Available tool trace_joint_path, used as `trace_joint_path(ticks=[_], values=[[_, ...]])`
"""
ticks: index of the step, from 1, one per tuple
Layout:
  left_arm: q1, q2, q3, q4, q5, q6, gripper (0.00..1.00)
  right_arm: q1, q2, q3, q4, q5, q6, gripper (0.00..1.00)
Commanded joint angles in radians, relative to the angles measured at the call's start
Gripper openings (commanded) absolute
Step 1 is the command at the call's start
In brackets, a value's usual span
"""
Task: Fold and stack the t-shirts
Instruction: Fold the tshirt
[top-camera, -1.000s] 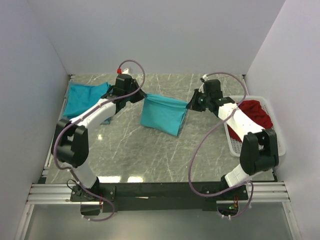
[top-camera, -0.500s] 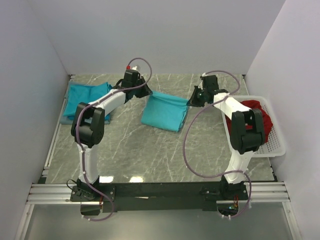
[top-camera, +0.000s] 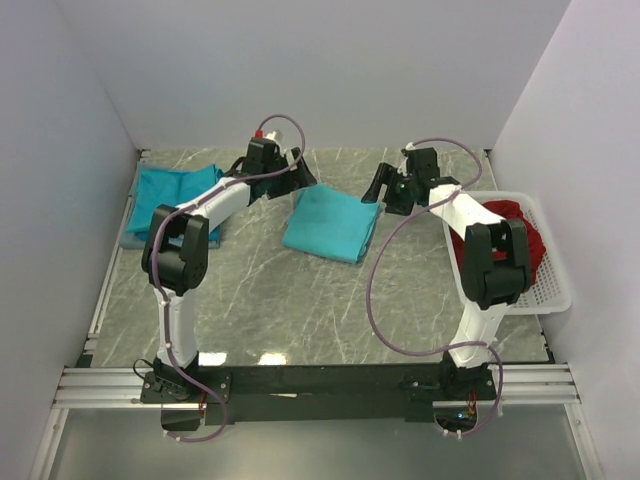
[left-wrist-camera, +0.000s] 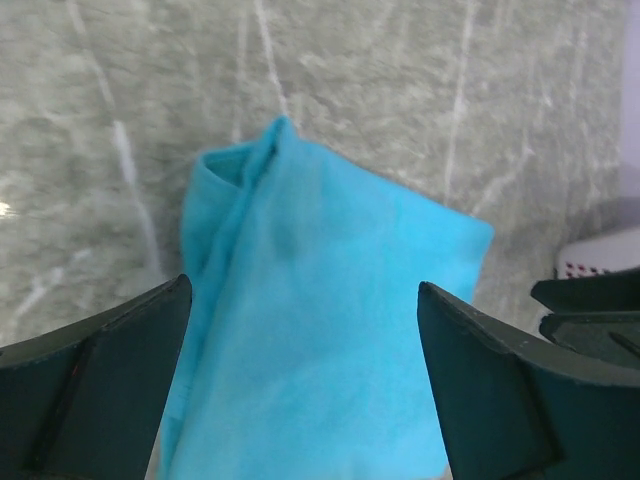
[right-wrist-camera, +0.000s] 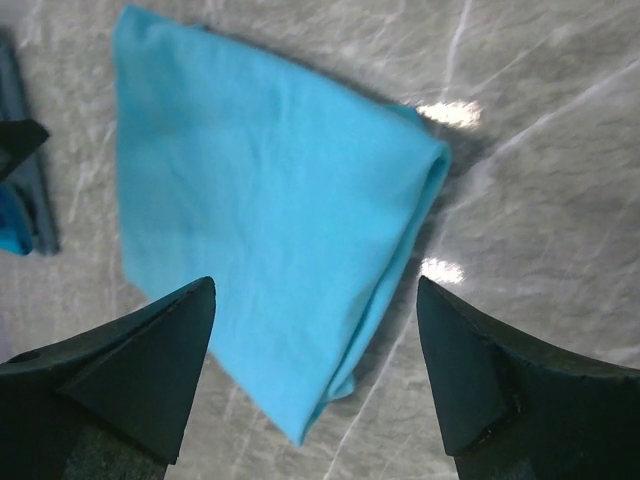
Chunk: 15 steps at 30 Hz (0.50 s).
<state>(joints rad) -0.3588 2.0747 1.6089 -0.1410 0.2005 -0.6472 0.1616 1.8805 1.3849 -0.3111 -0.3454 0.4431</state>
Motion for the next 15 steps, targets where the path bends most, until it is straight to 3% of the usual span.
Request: trace_joint_path(ticks=[1,15], values=[[-0.025,-0.074,-0.038,0.070,0.098,0.011,0.99,0.027,-0.083,-0.044,0.073,-0.072,0.023,0.88],[-0.045,-0.139,-0.432,0.302,0.241,-0.127,1.00,0.170,-0.024,-0.208,0.204,-0.122,0.109,0.89]])
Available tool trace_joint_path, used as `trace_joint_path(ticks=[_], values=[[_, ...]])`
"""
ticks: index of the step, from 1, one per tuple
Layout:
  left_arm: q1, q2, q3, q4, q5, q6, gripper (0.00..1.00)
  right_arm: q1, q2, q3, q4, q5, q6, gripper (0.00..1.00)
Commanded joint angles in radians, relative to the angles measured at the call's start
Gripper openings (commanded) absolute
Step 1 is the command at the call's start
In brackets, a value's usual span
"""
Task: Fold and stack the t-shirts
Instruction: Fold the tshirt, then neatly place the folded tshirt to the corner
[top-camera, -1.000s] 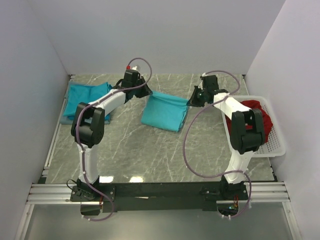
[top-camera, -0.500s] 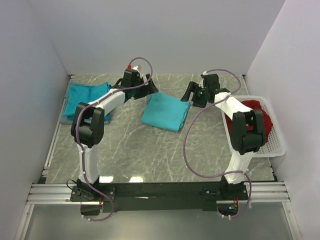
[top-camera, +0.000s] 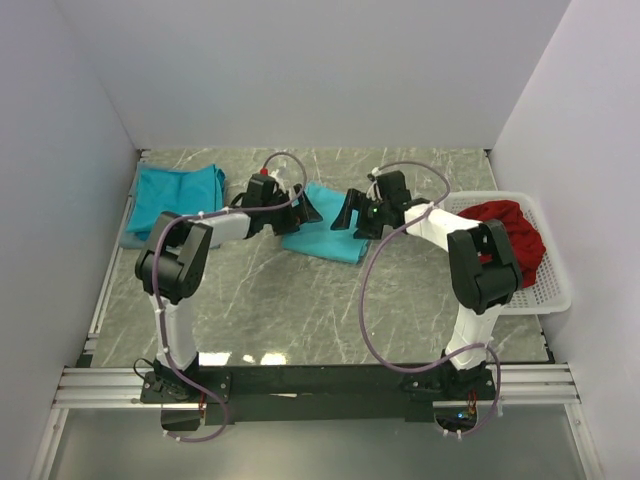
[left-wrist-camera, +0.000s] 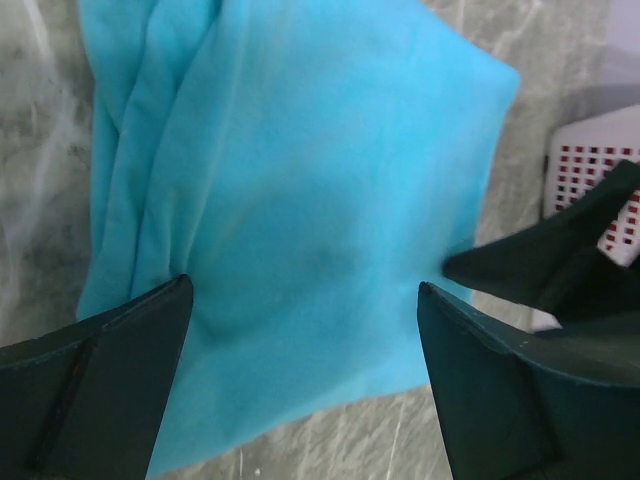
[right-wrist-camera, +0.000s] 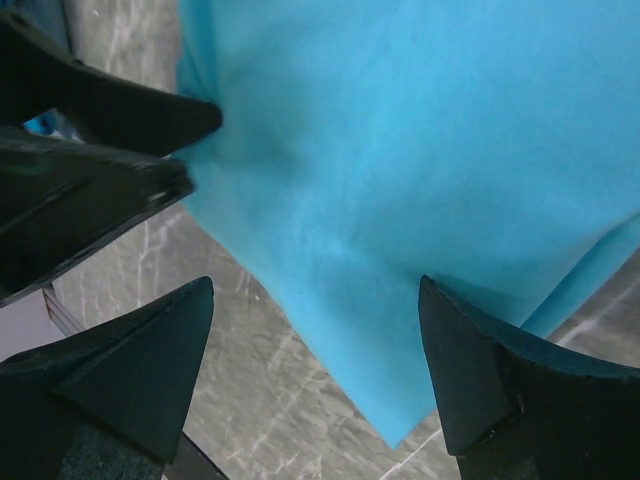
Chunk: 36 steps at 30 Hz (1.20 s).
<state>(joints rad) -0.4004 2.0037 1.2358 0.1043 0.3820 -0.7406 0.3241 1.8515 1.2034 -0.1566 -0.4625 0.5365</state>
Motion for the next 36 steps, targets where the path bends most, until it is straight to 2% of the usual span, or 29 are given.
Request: trace_joint_path(ticks=[1,8,17,22,26,30,33,36], values=[[-0.006,-0.092,-0.121,0.067,0.055,-0.040,0.99,0.010,0.000,-0.054,0.051,0.002,0.014,0.89],[-0.035,-0.255,-0.393,0.147,0.011,-0.097,0.99,0.023,-0.060,-0.201,0.069,0.013,-0.015,0.89],[-0.195,-0.508,-0.631,0.052,-0.161,-0.181,0.99,0.096,-0.263,-0.410,0.052,0.085,-0.018,0.89],[-0.241,-0.715,-0.602,-0.101,-0.336,-0.177,0.99,0.110,-0.411,-0.397,-0.003,0.145,-0.035,0.90],[-0.247,-0.859,-0.549,-0.195,-0.448,-0.152,0.99,0.109,-0.601,-0.364,-0.056,0.234,-0.050,0.90],[-0.247,-1.046,-0.519,-0.242,-0.616,-0.128,0.99,0.109,-0.782,-0.355,-0.104,0.460,-0.027,0.92],[-0.247,-1.111,-0.503,-0.281,-0.757,-0.134,1.00,0.107,-0.929,-0.405,-0.106,0.624,0.016,0.96],[-0.244,-1.114,-0.513,-0.261,-0.837,-0.131,0.99,0.105,-1.057,-0.445,-0.112,0.718,0.075,0.97]])
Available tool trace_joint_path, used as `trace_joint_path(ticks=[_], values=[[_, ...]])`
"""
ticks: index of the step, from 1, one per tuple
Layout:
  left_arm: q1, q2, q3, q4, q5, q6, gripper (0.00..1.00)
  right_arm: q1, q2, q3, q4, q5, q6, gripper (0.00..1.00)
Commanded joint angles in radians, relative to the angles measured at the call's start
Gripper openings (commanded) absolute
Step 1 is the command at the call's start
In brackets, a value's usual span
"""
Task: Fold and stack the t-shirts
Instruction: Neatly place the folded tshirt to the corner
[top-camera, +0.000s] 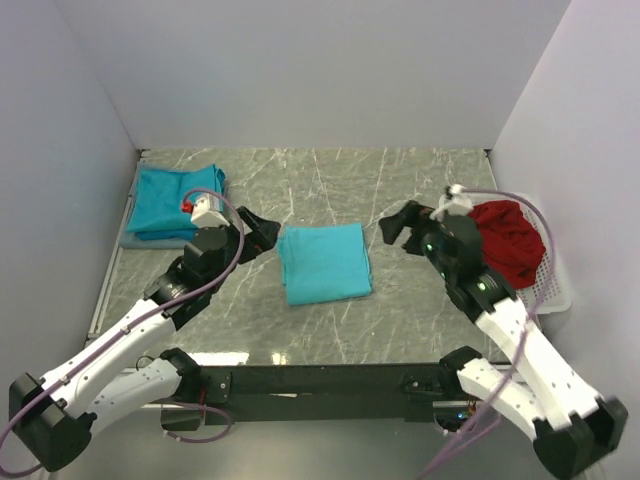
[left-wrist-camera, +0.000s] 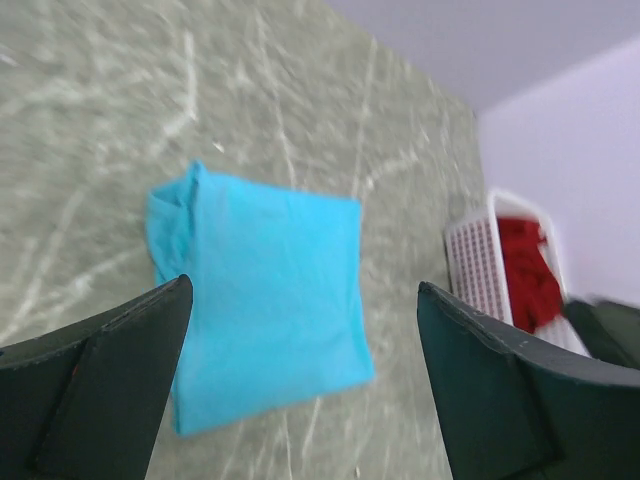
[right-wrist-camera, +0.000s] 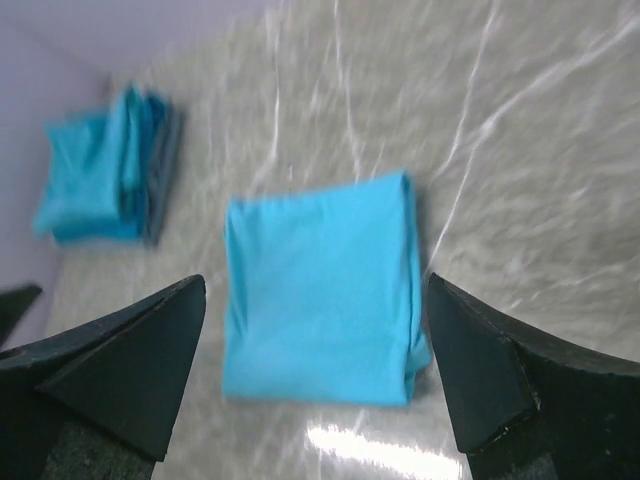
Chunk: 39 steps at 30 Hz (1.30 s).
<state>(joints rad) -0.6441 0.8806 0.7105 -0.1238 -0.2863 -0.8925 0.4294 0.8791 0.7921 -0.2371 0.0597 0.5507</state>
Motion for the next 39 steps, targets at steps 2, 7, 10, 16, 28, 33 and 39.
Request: trace_joint_path(ticks=[2,7,10,16,28,33,39], values=[[0.003,0.030,0.014,-0.008,-0.172,0.049,0.99,-0.001,-0.167,-0.092,-0.022,0.267,0.112,0.97],[0.006,0.178,0.052,0.001,-0.116,0.092,0.99,-0.001,-0.299,-0.197,-0.007,0.293,0.152,0.98],[0.006,0.265,0.069,0.015,-0.070,0.104,0.99,-0.003,-0.322,-0.217,-0.016,0.292,0.150,0.98],[0.004,0.443,0.093,0.043,0.018,0.102,0.99,-0.003,-0.263,-0.199,-0.062,0.249,0.083,0.98],[0.004,0.641,0.093,0.095,0.150,0.076,0.97,-0.003,-0.200,-0.200,-0.064,0.226,0.008,0.98],[0.004,0.725,0.129,0.095,0.206,0.090,0.86,-0.004,-0.201,-0.208,-0.065,0.233,-0.003,0.98],[0.001,0.773,0.139,0.113,0.237,0.086,0.65,-0.004,-0.190,-0.209,-0.064,0.242,-0.011,0.97]])
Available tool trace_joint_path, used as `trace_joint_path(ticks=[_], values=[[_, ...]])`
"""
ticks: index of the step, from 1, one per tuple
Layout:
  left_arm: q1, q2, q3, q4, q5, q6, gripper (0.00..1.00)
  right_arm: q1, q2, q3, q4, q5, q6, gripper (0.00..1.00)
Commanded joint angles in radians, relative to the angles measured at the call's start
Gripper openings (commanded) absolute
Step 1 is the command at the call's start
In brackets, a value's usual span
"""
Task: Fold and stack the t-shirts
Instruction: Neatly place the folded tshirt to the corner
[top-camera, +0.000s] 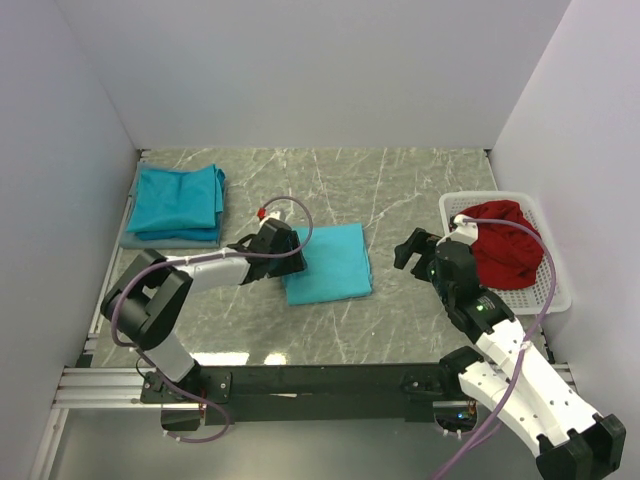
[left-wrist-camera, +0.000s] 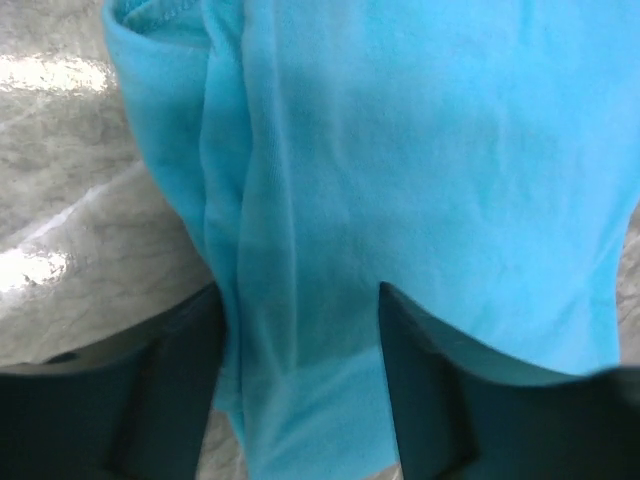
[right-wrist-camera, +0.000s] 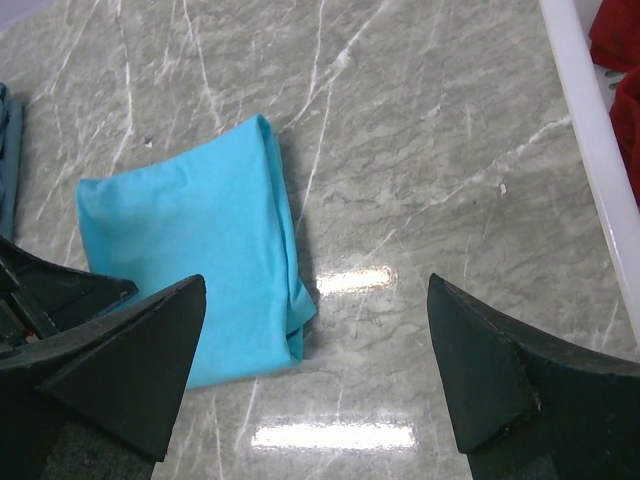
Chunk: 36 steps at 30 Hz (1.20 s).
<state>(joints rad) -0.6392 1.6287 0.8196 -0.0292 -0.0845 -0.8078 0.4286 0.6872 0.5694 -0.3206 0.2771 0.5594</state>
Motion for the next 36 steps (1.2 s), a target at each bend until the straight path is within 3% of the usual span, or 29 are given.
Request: trace_joint_path(ticks=[1,11,14,18,25,36], values=[[-0.007,0.031,0.036,0.009,0.023,0.002,0.62,-0.005,0.008,0.014,0.021,0.024,-0.018,0.97],[-0.013,0.141,0.125,-0.051,-0.073,0.067,0.22,-0.008,0.035,0.015,0.023,0.019,-0.033,0.95],[-0.013,0.171,0.176,-0.084,-0.121,0.110,0.01,-0.010,0.038,0.012,0.028,0.020,-0.035,0.95],[-0.013,0.183,0.237,-0.139,-0.211,0.202,0.01,-0.011,0.043,0.011,0.029,0.020,-0.038,0.95],[0.004,0.158,0.296,-0.121,-0.285,0.579,0.01,-0.014,0.046,0.003,0.035,0.024,-0.036,0.95],[0.159,0.111,0.357,-0.132,-0.308,0.889,0.01,-0.021,0.070,0.004,0.034,0.030,-0.049,0.94]])
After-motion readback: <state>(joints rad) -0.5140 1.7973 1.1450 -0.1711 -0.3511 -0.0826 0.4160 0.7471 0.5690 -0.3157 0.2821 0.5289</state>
